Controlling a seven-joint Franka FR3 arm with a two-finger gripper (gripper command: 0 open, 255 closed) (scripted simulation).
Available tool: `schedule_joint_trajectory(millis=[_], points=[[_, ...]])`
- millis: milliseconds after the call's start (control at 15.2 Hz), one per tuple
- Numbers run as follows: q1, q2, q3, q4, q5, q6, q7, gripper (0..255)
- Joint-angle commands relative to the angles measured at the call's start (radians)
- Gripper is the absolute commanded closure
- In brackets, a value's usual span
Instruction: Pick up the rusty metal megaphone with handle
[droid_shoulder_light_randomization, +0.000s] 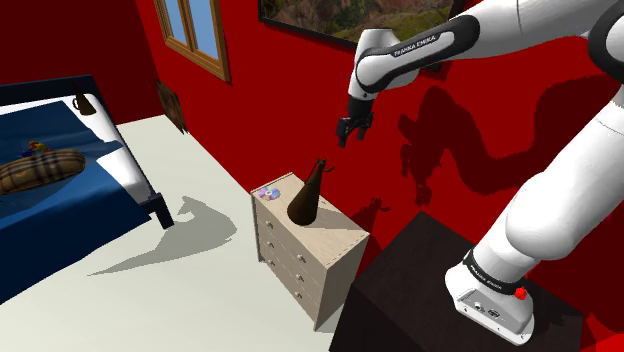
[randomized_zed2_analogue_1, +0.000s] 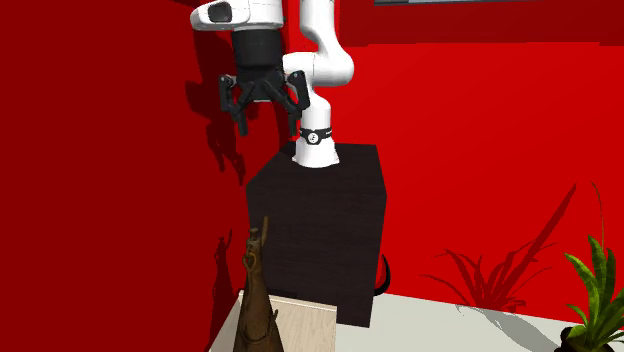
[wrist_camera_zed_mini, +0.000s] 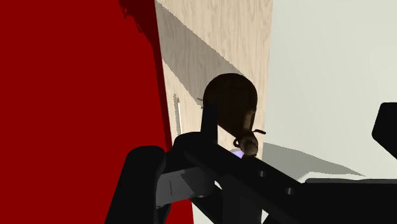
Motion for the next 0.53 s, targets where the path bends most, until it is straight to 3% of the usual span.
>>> schedule_joint_trajectory(millis=[0, 462], points=[[0.004, 0.089, 0.003, 0.047, 0.006, 0.038, 0.008, 0], [0.006, 0.361, 0.008, 0.225, 0.022, 0.117, 0.024, 0]])
